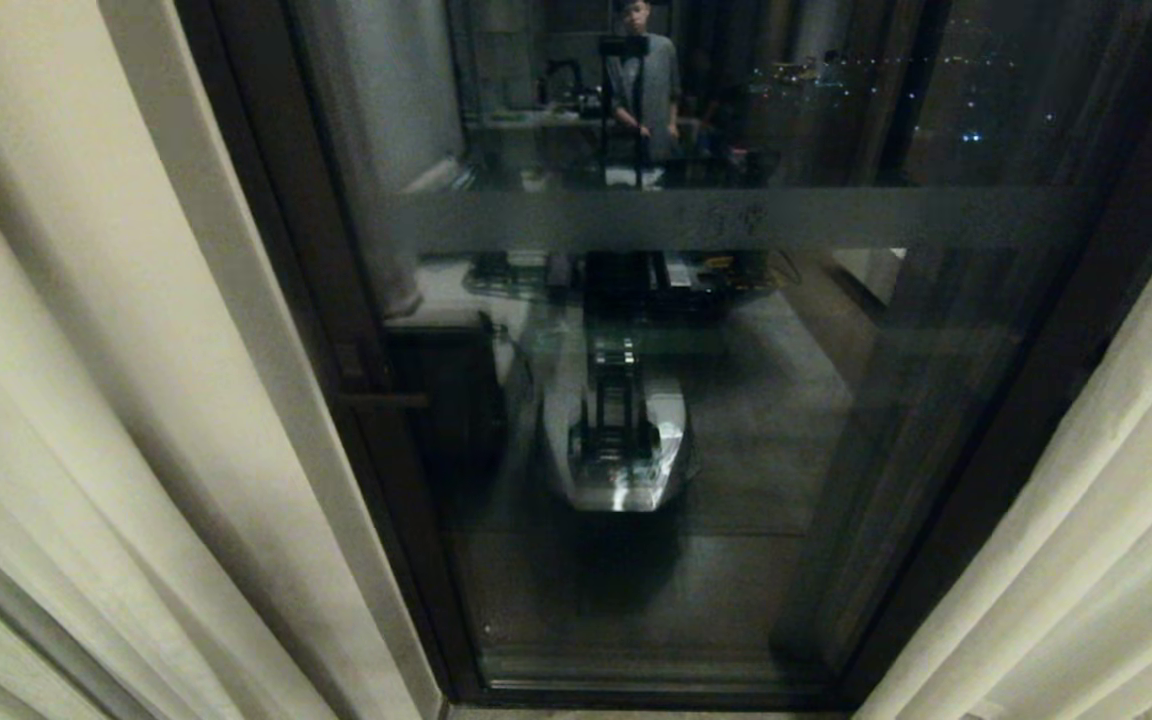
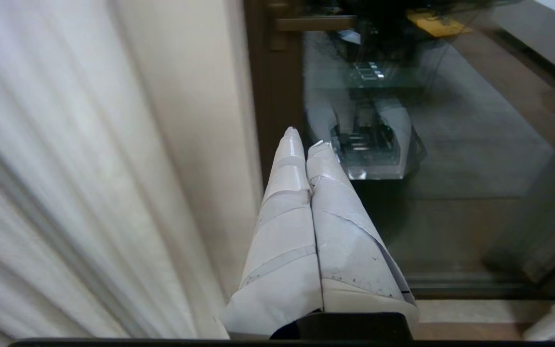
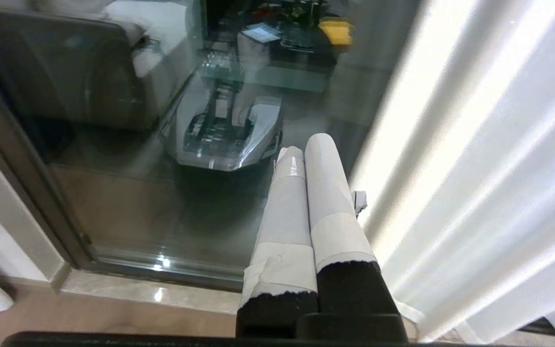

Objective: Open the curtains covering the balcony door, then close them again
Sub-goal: Pull the inner curtains open on both sides

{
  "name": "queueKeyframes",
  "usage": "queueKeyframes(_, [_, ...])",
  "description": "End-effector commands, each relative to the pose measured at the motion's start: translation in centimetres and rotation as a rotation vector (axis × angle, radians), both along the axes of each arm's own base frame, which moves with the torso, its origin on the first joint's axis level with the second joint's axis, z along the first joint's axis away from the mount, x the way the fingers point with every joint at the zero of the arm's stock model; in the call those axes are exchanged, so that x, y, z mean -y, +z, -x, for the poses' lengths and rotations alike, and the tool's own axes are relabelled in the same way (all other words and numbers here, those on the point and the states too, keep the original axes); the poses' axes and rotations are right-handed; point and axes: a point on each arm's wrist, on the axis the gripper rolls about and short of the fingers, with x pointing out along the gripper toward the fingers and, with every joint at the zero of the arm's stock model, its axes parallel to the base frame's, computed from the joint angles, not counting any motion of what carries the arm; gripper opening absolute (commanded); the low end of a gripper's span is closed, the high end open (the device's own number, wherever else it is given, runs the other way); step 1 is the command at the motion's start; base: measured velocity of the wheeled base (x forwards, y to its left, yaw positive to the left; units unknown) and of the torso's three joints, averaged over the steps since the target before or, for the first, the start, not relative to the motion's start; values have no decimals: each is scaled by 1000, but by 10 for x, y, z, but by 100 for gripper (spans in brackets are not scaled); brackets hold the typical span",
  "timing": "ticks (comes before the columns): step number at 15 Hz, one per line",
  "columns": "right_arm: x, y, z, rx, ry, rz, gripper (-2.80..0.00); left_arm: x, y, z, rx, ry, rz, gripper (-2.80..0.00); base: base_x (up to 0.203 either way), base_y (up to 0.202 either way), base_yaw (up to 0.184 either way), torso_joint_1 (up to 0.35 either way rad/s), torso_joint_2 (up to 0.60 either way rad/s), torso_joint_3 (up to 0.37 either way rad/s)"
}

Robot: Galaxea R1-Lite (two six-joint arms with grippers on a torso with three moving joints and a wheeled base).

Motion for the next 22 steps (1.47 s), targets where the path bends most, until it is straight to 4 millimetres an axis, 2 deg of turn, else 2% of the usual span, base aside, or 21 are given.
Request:
queueKeyframes(1, [0,0,0,-2,2,1,-280,0,0,0,4,0,0,-280,0,-186,-3,6,2,2])
queueKeyframes(22, [0,0,0,-2,2,1,-280,0,0,0,5,3,-2,-280,0,-190,1,3,1,2])
